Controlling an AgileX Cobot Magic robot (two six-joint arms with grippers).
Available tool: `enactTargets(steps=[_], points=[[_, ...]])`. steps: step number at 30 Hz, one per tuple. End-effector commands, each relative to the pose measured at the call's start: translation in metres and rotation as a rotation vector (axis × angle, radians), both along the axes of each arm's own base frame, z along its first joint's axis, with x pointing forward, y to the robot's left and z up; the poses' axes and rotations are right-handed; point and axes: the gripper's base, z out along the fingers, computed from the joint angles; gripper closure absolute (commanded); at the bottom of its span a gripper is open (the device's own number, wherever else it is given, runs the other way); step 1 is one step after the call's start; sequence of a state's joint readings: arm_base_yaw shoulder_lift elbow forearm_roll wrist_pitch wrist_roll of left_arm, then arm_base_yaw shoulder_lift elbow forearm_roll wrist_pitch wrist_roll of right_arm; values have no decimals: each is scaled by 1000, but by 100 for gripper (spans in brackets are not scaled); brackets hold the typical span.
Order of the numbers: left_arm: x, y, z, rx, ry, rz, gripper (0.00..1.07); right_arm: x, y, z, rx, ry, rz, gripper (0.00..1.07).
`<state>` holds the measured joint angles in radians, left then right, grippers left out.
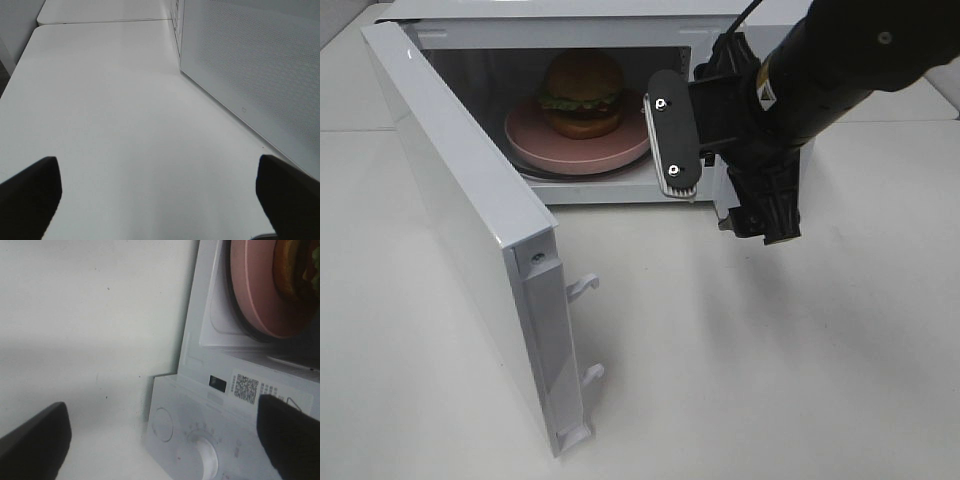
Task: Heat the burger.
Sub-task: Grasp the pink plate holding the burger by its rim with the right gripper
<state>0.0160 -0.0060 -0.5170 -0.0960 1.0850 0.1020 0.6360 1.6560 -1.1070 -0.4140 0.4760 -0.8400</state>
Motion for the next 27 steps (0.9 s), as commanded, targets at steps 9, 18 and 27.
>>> enactTargets(steps=[9,18,27], points=[[0,0,1,-2,-17,0,9,31,37,-17,65,-23,17,12],[0,0,1,-2,-17,0,9,52,54,-31,80,-33,27,13],[0,0,1,-2,-17,0,9,76,74,-49,108,-36,15,14]])
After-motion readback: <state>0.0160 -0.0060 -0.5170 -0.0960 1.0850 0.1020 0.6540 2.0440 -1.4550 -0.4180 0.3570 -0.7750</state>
